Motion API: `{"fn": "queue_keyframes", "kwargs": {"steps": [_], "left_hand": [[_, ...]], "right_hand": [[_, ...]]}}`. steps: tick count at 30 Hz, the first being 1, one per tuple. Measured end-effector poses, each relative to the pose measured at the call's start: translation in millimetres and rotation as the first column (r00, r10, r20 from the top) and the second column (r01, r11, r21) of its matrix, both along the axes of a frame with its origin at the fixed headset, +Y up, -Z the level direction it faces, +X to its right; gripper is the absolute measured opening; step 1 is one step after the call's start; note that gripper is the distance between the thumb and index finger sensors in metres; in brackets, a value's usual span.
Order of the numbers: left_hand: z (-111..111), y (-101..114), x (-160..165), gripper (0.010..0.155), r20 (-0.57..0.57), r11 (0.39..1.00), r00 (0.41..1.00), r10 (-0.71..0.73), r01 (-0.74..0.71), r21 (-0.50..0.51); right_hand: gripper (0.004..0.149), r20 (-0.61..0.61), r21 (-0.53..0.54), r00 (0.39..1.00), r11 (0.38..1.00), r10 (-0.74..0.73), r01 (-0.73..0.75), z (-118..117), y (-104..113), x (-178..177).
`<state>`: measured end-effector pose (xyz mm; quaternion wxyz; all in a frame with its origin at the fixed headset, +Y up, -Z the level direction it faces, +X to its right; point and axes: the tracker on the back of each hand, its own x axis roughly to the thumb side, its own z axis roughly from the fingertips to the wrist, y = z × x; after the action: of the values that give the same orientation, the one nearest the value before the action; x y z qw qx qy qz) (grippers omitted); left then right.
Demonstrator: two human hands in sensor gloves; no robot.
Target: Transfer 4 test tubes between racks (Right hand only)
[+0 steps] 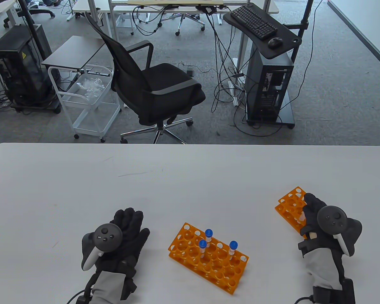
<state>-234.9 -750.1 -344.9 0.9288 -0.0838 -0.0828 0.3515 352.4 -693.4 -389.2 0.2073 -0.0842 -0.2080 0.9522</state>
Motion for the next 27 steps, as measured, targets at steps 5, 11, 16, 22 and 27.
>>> {"fn": "queue_keyframes", "kwargs": {"steps": [5, 11, 16, 22, 27], "left_hand": [[0.3, 0.4, 0.0, 0.067, 0.004, 1.000, 1.000, -0.002, 0.002, 0.000], [0.2, 0.6, 0.4, 0.067, 0.003, 1.000, 1.000, 0.001, -0.001, 0.002], [0.3, 0.4, 0.6, 0.067, 0.004, 1.000, 1.000, 0.001, -0.001, 0.001], [0.3, 0.3, 0.8, 0.067, 0.004, 1.000, 1.000, 0.002, -0.002, 0.000], [0.2, 0.6, 0.7, 0.067, 0.004, 1.000, 1.000, 0.003, -0.003, 0.002]], "right_hand": [[0.046, 0.001, -0.006, 1.000, 1.000, 0.001, -0.001, -1.7, -3.1, 0.4], [0.046, -0.004, -0.027, 1.000, 1.000, 0.015, -0.015, -4.1, -8.8, -1.3], [0.046, -0.005, -0.041, 1.000, 0.999, 0.013, -0.014, -5.2, -13.1, -0.7], [0.046, -0.012, -0.049, 1.000, 0.999, 0.013, -0.013, -4.2, -12.8, -1.8], [0.046, -0.018, -0.051, 1.000, 0.999, 0.009, -0.010, -4.4, -13.1, -2.3]]}}
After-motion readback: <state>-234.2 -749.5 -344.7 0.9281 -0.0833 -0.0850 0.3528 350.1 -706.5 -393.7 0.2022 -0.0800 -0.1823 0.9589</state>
